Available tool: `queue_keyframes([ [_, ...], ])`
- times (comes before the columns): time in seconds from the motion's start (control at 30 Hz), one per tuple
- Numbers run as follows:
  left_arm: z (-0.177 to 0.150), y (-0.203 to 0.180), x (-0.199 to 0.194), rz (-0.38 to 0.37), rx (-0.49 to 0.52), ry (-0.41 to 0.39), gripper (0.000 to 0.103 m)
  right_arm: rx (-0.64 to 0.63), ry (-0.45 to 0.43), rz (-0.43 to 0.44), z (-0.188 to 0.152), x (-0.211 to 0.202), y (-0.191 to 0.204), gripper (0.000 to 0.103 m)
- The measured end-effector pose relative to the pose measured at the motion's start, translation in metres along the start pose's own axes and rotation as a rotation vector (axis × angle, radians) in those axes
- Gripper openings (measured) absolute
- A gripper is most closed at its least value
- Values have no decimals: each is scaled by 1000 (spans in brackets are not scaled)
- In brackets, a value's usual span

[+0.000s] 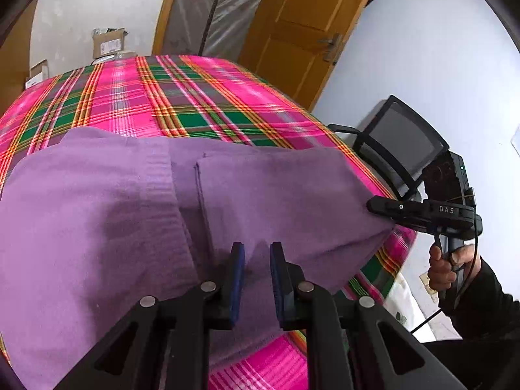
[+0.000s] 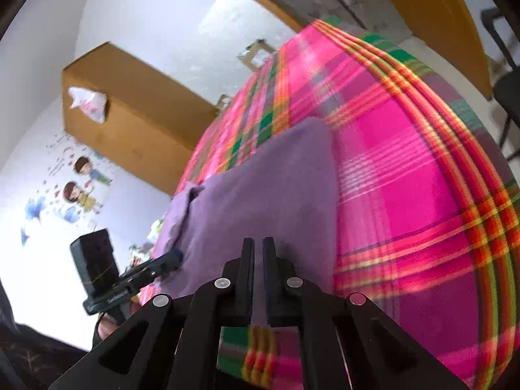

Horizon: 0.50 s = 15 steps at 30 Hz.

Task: Fold clothes
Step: 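Press the lilac garment flat with the left gripper while the right gripper presses its edge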

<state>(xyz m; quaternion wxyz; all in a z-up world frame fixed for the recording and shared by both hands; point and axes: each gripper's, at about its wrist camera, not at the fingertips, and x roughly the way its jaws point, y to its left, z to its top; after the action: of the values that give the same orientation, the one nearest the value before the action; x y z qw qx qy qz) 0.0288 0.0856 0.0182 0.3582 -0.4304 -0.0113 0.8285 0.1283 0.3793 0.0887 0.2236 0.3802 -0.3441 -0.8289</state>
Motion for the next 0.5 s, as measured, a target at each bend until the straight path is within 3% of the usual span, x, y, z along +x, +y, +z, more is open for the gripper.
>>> queue_keyframes([
  [0.1,-5,2,2,-10,-13,6,16,-4,13,-14,-4,2,-1,1],
  [0.2,-8,-1,-3,-7,-13,0,16,3,12,-27,-5,1,-3,3],
  [0.43,-16,5,-24,-19,-30,-35,16,14,-43,-68,3,-14,1,22],
  [0.5,-16,8,-33,-12,-40,-57,16,20,-62,-77,4,-15,1,23],
])
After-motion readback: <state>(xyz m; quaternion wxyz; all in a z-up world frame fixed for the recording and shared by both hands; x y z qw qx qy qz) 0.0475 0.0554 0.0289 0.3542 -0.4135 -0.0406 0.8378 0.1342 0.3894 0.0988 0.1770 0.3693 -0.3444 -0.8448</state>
